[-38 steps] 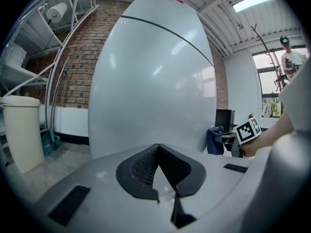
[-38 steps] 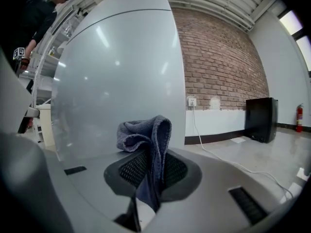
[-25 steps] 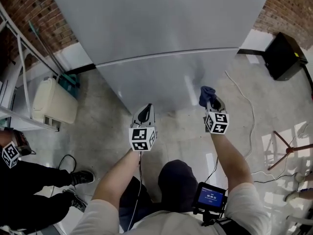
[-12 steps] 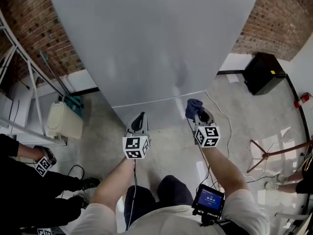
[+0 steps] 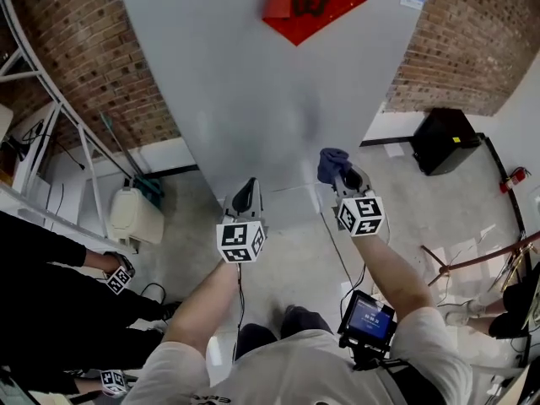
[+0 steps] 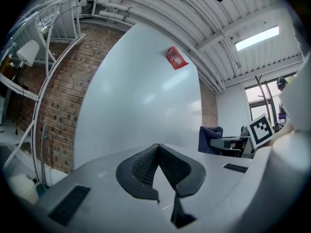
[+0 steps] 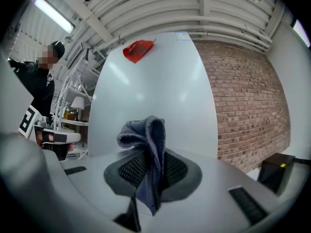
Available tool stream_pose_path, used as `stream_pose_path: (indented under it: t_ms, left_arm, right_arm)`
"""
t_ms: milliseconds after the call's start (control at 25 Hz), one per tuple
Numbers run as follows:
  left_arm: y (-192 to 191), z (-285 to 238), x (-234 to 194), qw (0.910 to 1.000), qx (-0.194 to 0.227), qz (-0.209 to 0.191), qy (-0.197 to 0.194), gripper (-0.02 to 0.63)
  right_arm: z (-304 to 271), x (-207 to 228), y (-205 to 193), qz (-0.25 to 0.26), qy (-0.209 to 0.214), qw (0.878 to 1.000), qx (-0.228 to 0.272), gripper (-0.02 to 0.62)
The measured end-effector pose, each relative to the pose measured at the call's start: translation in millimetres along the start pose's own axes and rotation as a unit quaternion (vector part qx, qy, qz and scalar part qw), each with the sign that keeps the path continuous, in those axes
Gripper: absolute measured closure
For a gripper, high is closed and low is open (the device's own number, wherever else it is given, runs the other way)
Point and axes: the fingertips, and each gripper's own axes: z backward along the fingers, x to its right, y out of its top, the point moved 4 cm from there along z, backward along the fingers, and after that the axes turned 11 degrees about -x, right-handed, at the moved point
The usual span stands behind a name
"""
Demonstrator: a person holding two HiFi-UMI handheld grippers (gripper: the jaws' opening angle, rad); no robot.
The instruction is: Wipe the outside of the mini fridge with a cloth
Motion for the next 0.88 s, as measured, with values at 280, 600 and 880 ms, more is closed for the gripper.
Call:
stream_pose_path:
  t_ms: [280,600,880]
  left_arm:
    - [91.3,55.8,-1.5,0.9989,0.037,0.014,0.023,0.603]
    - [130.7,107.7,-4.4,0.9973,0.067,0.007,0.030,0.603]
    - [141.6,132.0,0.3,0.9965,0.076,0.006,0.033,0.603]
  right_arm:
    - [42.4,-31.7,97.0,-0.011,0.016,0.999,0.031,0.536]
    - [78.0,-76.6,142.2,-0.022,0.045,0.997,0.057,0.537]
    - [94.5,-105.5,157.7,-0.015,0.065,0.996,0.062,0.537]
